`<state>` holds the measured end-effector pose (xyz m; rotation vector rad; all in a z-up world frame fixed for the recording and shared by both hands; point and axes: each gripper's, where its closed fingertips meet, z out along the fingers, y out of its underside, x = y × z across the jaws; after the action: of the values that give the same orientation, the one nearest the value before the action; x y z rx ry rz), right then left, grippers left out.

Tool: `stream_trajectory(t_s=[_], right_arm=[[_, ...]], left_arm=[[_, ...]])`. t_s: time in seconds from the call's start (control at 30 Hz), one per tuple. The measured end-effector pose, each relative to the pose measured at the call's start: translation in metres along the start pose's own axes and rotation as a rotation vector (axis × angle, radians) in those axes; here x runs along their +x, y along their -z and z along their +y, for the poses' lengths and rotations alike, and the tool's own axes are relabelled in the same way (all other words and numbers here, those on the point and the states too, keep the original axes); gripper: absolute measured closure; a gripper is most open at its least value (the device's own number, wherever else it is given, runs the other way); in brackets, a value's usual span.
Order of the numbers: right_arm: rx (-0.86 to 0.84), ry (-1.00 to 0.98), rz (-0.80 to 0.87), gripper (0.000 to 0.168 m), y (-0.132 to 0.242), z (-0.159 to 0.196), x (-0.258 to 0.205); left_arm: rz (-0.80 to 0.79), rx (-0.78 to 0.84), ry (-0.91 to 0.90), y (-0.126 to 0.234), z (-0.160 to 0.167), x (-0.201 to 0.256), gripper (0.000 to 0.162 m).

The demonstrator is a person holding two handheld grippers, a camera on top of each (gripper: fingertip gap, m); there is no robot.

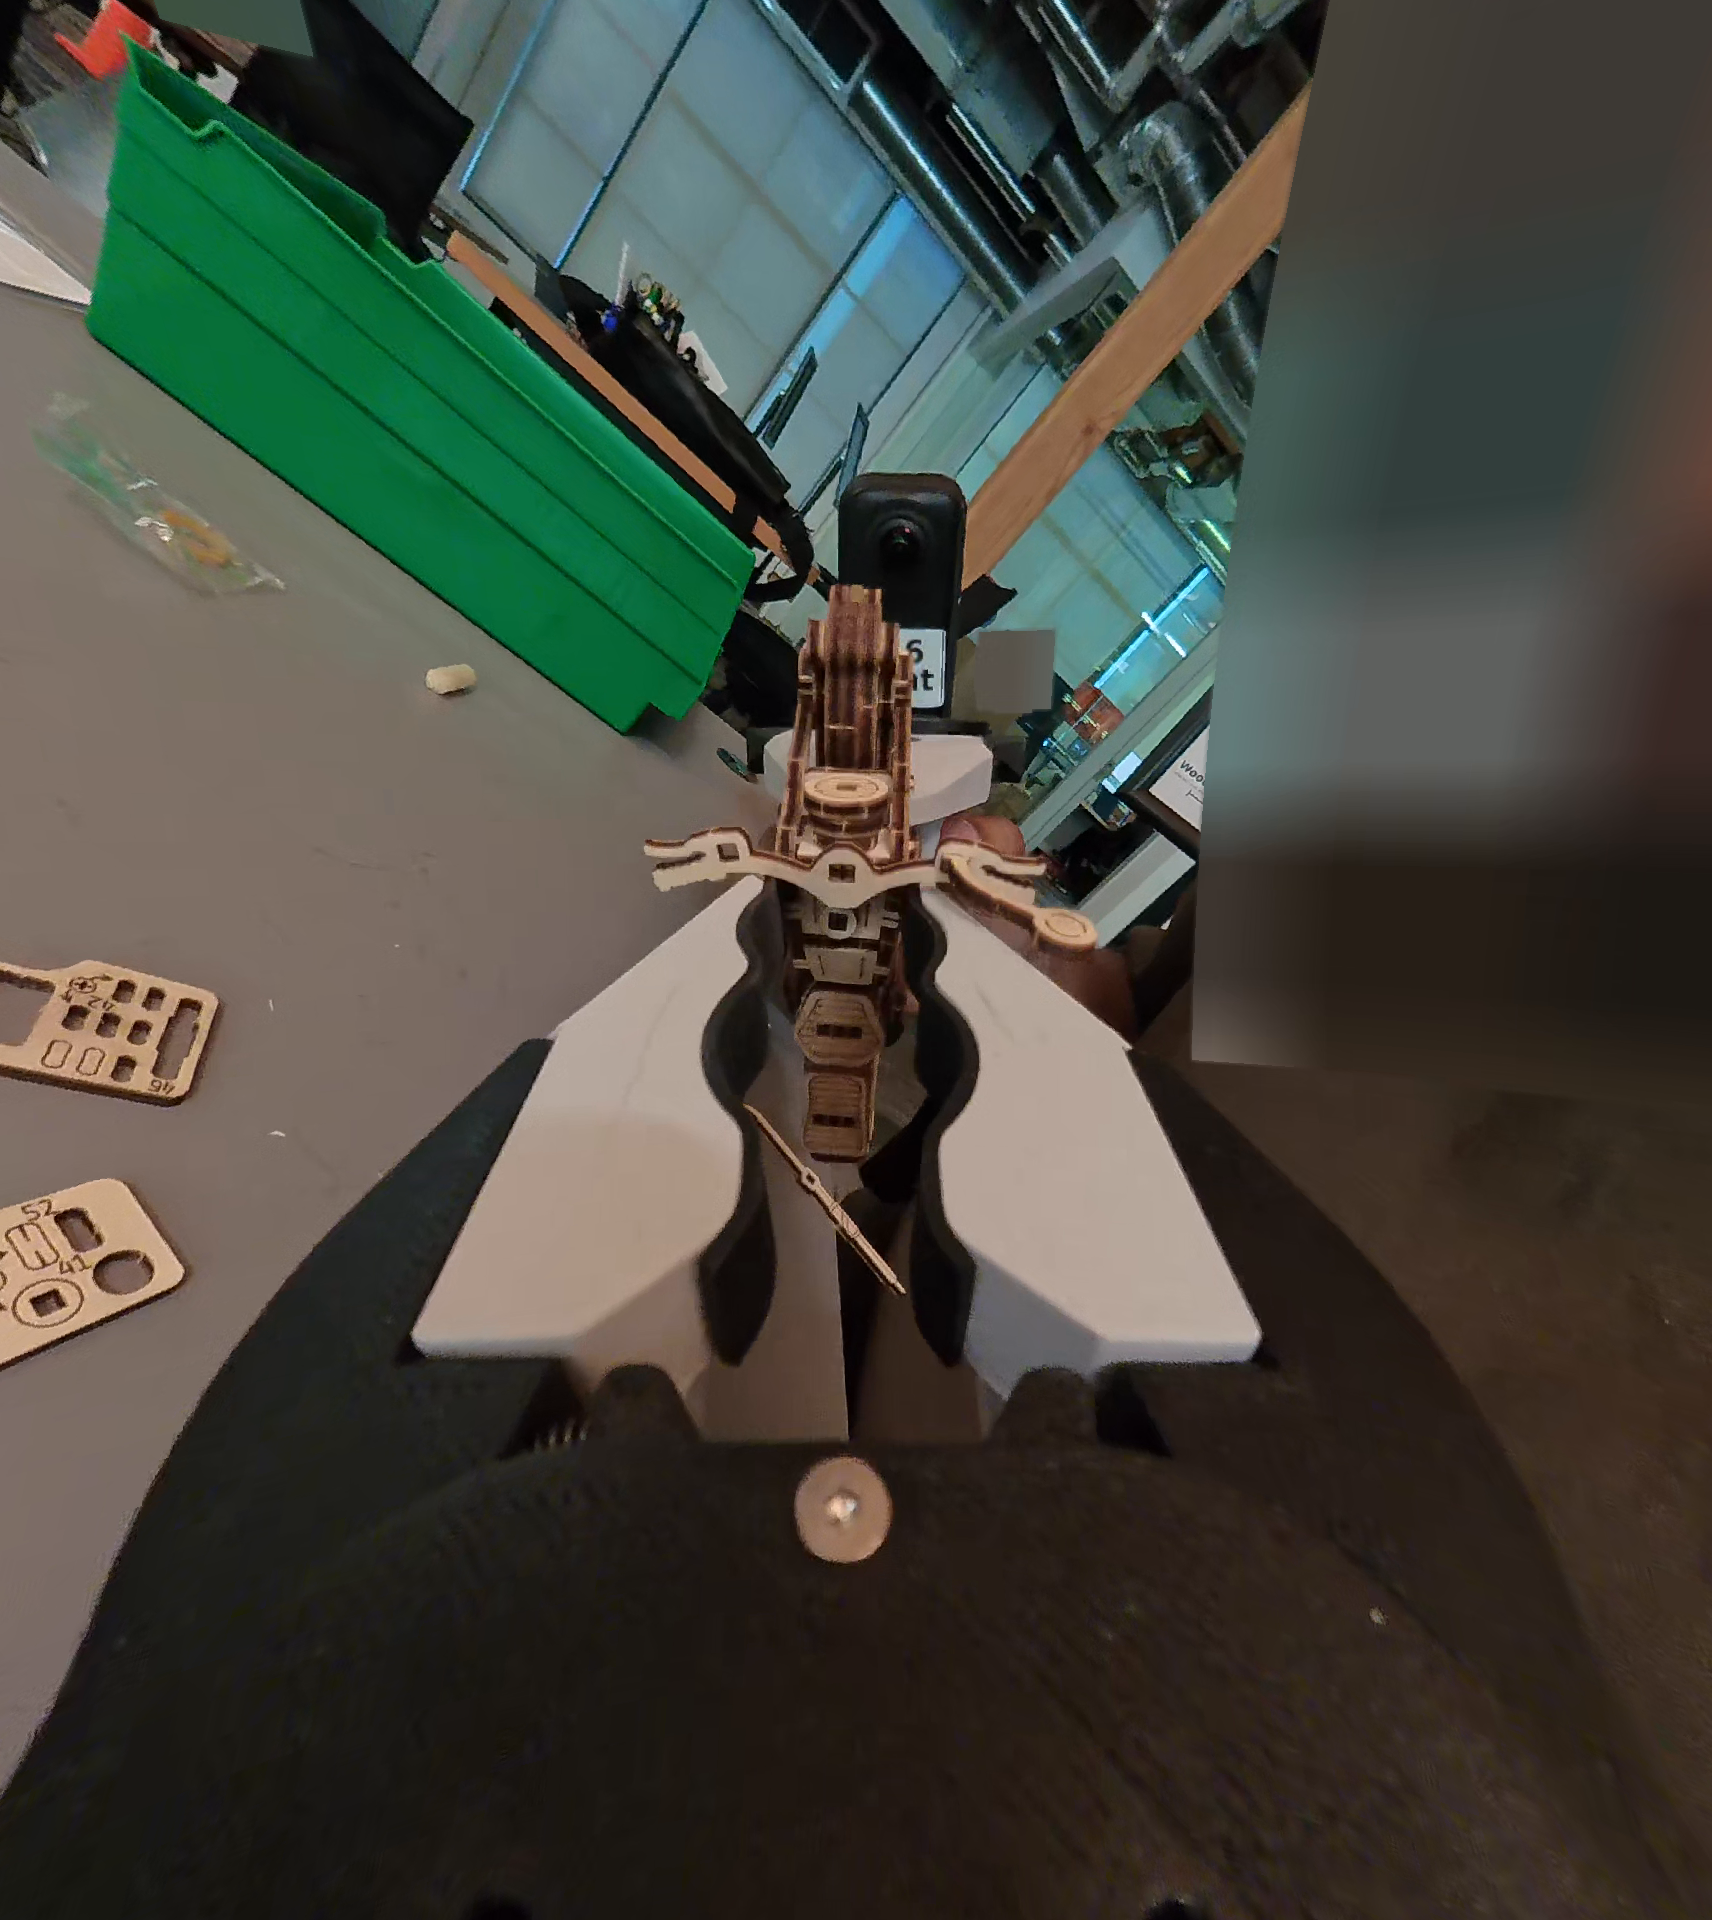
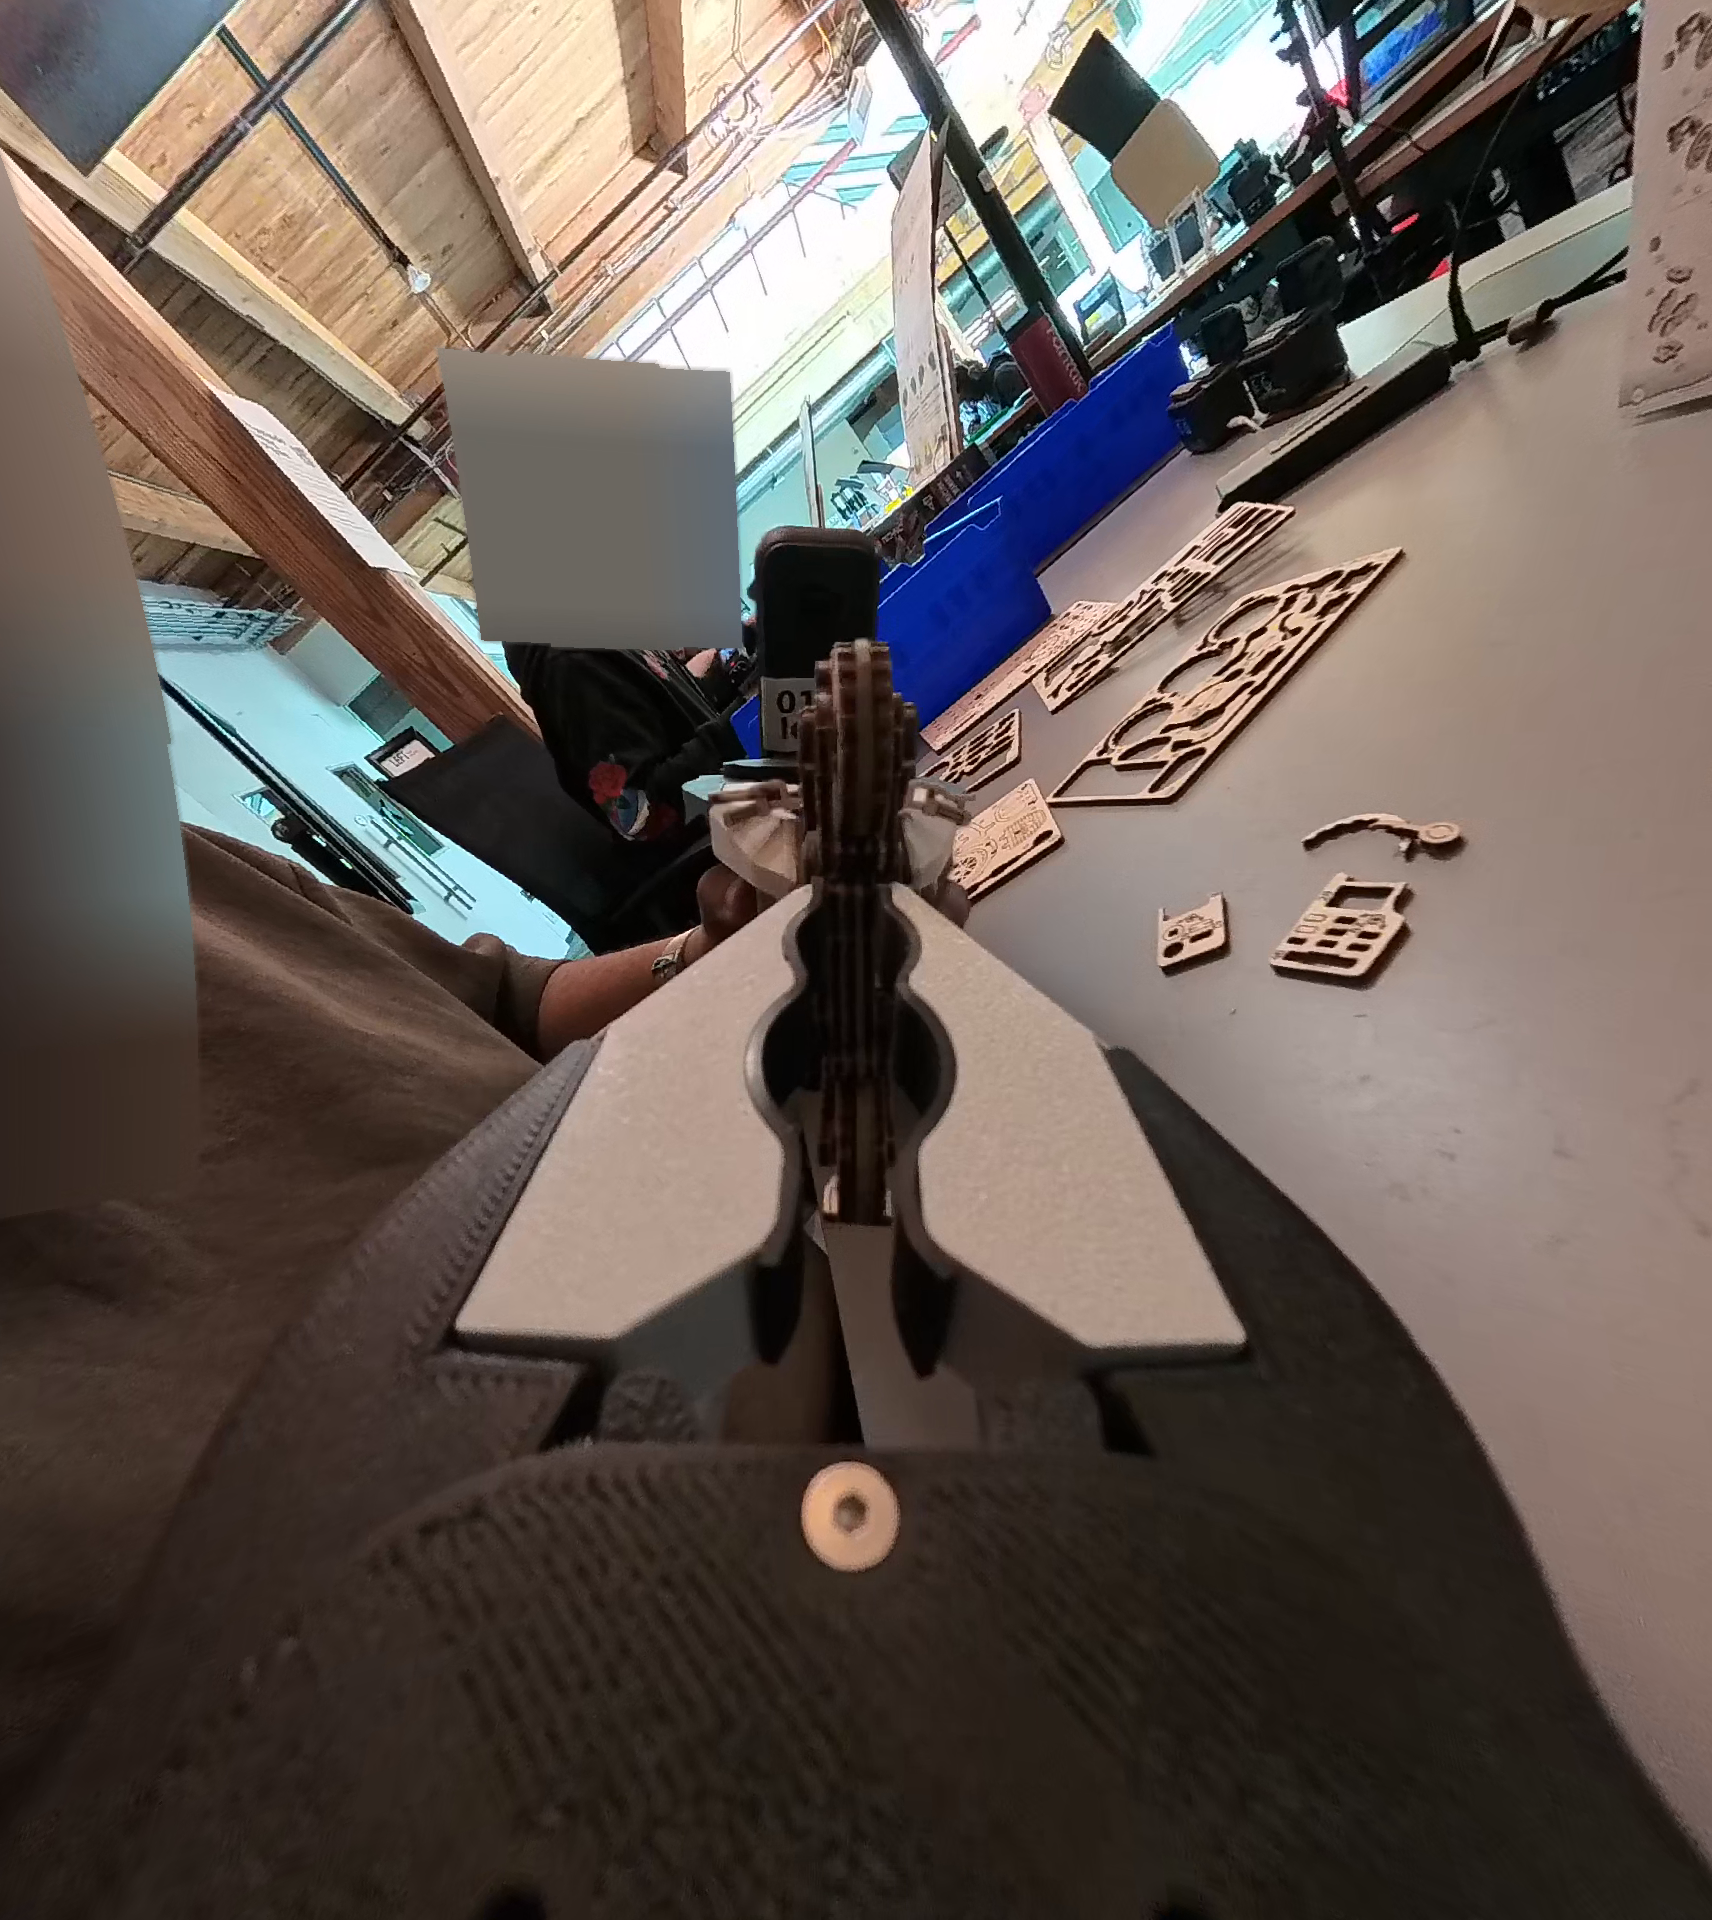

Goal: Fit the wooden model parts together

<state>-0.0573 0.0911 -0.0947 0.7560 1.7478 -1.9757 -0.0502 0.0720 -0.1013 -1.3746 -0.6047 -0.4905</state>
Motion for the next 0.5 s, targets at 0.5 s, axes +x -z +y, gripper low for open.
stream_trajectory(t_s=[0.5], right_arm=[[0.029,0.008,-0.013,0.162,0.0020,-0.0049,-0.0030]], left_arm=[[-0.001,0.028,-0.001,-0.0026,-0.0037,0.0032,0.143]])
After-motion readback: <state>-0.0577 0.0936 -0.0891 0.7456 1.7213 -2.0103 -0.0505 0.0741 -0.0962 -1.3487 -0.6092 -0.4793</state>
